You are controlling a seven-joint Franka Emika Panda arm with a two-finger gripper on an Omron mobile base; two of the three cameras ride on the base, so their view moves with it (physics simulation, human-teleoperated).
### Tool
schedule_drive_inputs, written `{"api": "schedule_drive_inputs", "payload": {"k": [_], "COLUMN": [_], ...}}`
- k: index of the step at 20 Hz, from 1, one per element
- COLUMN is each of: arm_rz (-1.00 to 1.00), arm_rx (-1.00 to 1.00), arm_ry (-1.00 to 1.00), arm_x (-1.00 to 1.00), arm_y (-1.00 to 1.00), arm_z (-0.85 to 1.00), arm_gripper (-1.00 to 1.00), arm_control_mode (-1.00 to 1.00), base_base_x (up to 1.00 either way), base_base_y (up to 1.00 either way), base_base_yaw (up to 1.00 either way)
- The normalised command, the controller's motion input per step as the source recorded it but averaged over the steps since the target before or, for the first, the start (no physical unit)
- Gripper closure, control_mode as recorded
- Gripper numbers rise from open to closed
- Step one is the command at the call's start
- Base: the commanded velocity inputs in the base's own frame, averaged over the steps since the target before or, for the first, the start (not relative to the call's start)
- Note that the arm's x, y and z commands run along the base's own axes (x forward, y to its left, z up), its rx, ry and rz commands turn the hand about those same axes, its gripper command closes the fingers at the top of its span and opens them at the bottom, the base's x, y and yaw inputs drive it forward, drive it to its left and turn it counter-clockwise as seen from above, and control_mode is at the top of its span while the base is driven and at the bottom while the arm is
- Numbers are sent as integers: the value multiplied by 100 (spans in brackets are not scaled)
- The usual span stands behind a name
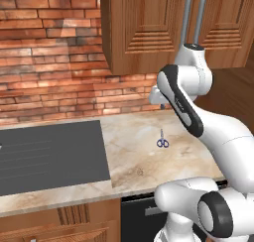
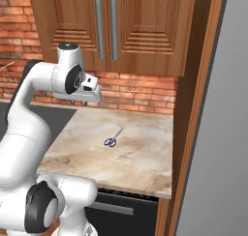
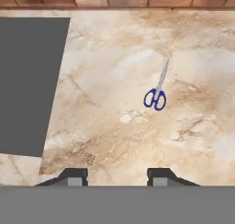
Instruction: Pick the pan from the cabinet and place it on the stove. Then turn on the stove burner for the pan.
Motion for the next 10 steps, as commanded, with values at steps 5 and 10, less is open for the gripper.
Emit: {"api": "schedule_drive_inputs", "payload": {"k": [5, 10], "arm_rz": [-4, -10], "arm_rx": [0, 1], "arm_ry": [-12, -41], "arm_x": [-33, -55], "arm_y": [0, -25], "arm_z": [0, -3], "arm_gripper": [-100, -100], "arm_control_mode": [-100, -100], "base_base_x": [0, 0], "base_base_y": [0, 0], "base_base_yaw": [0, 0]}}
